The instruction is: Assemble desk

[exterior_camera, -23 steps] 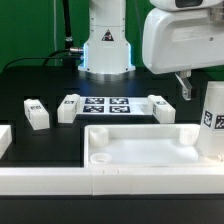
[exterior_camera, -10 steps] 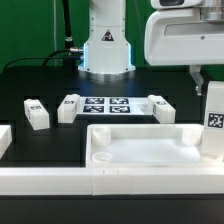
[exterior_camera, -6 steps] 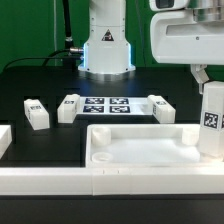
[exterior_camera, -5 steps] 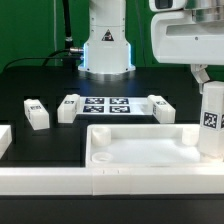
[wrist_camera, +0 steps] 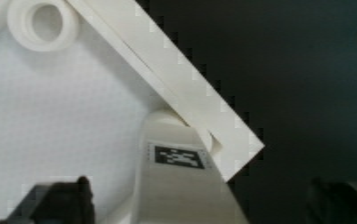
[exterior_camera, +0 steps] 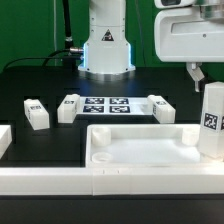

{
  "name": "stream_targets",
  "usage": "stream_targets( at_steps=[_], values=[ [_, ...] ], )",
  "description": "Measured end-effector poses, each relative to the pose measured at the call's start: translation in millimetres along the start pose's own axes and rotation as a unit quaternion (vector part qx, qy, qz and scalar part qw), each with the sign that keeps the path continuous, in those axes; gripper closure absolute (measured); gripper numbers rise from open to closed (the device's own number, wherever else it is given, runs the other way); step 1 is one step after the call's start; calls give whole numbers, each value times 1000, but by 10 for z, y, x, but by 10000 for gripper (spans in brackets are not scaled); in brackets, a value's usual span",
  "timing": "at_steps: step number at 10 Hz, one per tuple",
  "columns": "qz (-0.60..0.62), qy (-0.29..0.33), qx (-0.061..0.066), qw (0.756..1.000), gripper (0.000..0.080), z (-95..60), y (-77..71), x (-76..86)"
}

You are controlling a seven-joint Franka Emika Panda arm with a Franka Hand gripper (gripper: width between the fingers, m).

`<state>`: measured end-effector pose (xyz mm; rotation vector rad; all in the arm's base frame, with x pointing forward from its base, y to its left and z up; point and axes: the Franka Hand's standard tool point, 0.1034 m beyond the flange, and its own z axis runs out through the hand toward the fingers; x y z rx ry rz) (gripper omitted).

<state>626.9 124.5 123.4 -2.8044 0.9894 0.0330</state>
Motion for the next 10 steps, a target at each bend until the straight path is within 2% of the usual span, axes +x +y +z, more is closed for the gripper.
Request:
stream_targets(
  at_steps=[1, 3, 4, 8, 10],
  values=[
    [-34, 0, 0, 999, 163, 0, 2, 2],
    [-125, 1, -2, 992, 154, 0, 7, 7],
    [-194, 5, -9, 981, 151, 0, 29, 29],
    [-449, 18, -39, 892, 151, 14, 31, 95],
    [-512, 16, -46, 857, 151, 15, 11, 82]
  ],
)
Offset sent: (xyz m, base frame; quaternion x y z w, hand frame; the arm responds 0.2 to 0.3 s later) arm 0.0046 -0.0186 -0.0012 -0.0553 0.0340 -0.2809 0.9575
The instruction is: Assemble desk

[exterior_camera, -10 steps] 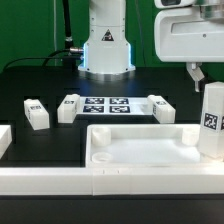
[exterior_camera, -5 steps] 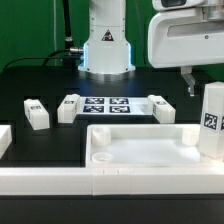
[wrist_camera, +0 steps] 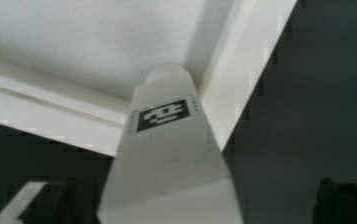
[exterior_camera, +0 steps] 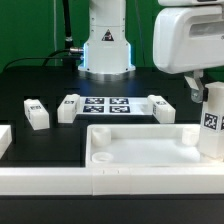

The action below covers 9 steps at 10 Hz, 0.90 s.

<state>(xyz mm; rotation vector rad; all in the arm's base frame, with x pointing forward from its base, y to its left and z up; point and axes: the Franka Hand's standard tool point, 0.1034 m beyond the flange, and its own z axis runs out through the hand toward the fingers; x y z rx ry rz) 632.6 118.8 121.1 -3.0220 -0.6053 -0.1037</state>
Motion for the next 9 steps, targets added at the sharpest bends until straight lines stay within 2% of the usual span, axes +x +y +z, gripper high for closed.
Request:
stream_targets(
  at_steps=[2, 4, 5, 6, 8, 9],
  values=[
    [-69, -1, 1, 998, 151, 11, 10, -9],
    [-68, -2, 1, 998, 438, 14, 9, -10],
    [-68, -1, 1, 998, 438, 13, 12, -9],
    [-67, -1, 0, 998, 508, 13, 26, -11],
    [-54, -1, 1, 999, 508, 12, 34, -13],
    [-29, 1, 5, 1000, 508, 12, 50, -19]
  ],
)
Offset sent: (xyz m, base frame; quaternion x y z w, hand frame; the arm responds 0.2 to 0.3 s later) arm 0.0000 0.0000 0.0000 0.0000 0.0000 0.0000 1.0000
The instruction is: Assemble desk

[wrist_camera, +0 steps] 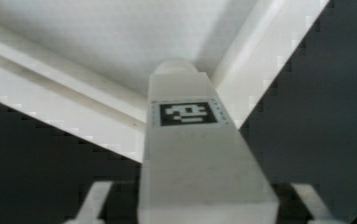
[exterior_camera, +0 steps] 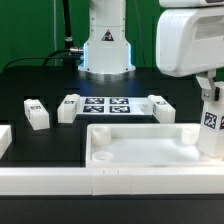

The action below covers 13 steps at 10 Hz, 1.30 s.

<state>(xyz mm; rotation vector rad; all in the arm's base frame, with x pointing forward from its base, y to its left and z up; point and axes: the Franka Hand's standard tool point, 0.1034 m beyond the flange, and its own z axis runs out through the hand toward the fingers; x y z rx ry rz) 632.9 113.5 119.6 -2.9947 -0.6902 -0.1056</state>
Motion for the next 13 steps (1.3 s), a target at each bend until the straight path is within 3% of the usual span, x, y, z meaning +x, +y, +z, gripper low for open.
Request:
stream_targets(
  at_steps=[3, 7, 11, 13],
  values=[
    [159, 15, 3, 987, 508, 3, 8, -51],
    [275, 16, 6, 961, 508, 4, 22, -54],
    [497, 25, 14, 867, 508, 12, 44, -86],
    [593, 26, 30, 804, 508, 13, 78, -88]
  ],
)
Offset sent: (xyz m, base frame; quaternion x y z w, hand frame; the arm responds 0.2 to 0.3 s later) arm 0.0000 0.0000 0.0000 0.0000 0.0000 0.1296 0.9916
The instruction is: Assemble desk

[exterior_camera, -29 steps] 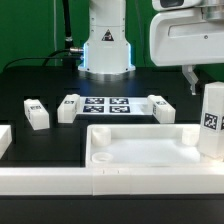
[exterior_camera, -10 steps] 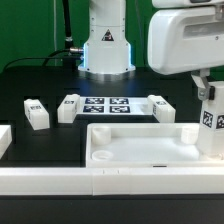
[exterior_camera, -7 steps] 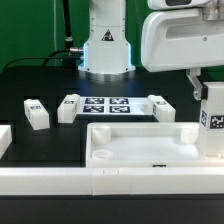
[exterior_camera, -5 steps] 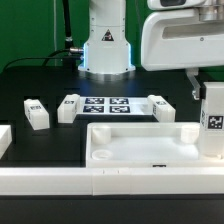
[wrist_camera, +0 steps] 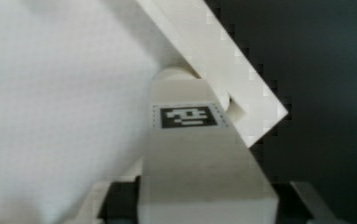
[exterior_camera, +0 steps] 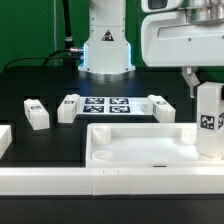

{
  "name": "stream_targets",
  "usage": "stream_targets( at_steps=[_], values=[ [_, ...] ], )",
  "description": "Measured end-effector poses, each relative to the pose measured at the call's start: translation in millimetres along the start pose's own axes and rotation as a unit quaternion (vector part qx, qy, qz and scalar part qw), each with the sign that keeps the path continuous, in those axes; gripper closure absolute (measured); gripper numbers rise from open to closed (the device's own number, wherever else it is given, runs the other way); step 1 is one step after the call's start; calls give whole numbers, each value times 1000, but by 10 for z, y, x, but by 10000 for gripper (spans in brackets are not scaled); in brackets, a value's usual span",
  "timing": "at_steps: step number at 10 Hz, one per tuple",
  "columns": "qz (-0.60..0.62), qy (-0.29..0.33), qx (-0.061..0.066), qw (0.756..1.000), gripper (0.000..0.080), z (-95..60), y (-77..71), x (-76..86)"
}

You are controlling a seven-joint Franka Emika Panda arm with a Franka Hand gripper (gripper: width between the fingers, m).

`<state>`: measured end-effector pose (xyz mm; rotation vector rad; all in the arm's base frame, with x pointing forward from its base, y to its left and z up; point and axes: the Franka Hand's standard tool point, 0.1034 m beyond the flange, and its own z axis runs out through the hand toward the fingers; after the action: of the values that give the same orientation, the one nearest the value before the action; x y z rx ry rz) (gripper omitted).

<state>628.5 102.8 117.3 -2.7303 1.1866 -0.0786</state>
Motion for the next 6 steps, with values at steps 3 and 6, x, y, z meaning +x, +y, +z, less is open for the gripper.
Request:
stream_targets(
  at_steps=[3, 6],
  values=[
    [47, -3, 2, 999, 508, 2, -4, -6],
    [-15, -8, 0, 1000, 188, -4, -16, -19]
  ],
)
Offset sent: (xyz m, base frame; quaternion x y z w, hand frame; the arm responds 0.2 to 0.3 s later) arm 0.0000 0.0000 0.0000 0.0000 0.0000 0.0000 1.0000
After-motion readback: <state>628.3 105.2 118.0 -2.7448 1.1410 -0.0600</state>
